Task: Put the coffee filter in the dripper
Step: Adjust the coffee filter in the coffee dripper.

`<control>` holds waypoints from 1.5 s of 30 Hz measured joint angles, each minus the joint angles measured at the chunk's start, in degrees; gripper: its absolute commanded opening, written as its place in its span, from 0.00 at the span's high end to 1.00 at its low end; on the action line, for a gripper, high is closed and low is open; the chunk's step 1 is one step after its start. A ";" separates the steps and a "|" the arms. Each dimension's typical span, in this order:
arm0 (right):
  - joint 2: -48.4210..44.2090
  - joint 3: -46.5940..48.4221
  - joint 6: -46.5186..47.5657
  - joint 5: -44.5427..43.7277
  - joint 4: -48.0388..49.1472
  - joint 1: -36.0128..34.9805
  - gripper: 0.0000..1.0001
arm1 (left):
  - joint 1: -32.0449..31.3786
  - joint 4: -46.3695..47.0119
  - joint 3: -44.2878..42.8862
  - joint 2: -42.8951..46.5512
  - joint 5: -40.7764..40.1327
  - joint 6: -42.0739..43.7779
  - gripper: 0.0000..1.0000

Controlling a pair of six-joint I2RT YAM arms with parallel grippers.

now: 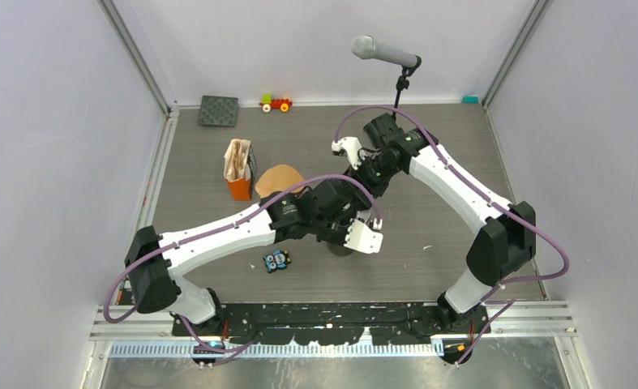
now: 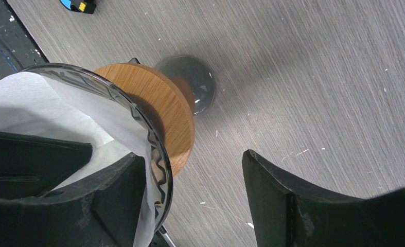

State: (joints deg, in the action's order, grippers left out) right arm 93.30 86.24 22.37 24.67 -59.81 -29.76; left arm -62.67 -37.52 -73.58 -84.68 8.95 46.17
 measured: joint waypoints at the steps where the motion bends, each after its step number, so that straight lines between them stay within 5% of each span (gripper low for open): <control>1: 0.00 0.00 0.00 -0.11 0.02 -0.09 0.29 | 0.00 0.00 0.02 0.00 0.02 0.00 0.91; 12: 0.00 -0.02 -0.22 -1.64 0.37 -0.98 0.29 | -0.04 -0.70 0.76 0.09 0.07 -0.02 0.58; 45: -2.73 3.56 -1.75 -2.25 -1.90 -1.66 0.24 | -0.07 -4.87 -1.99 1.64 0.00 -2.27 0.26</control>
State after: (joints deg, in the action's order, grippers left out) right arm 90.56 89.80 20.62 22.41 -61.71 -31.42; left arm -62.74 -42.39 -75.57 -83.05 8.95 43.90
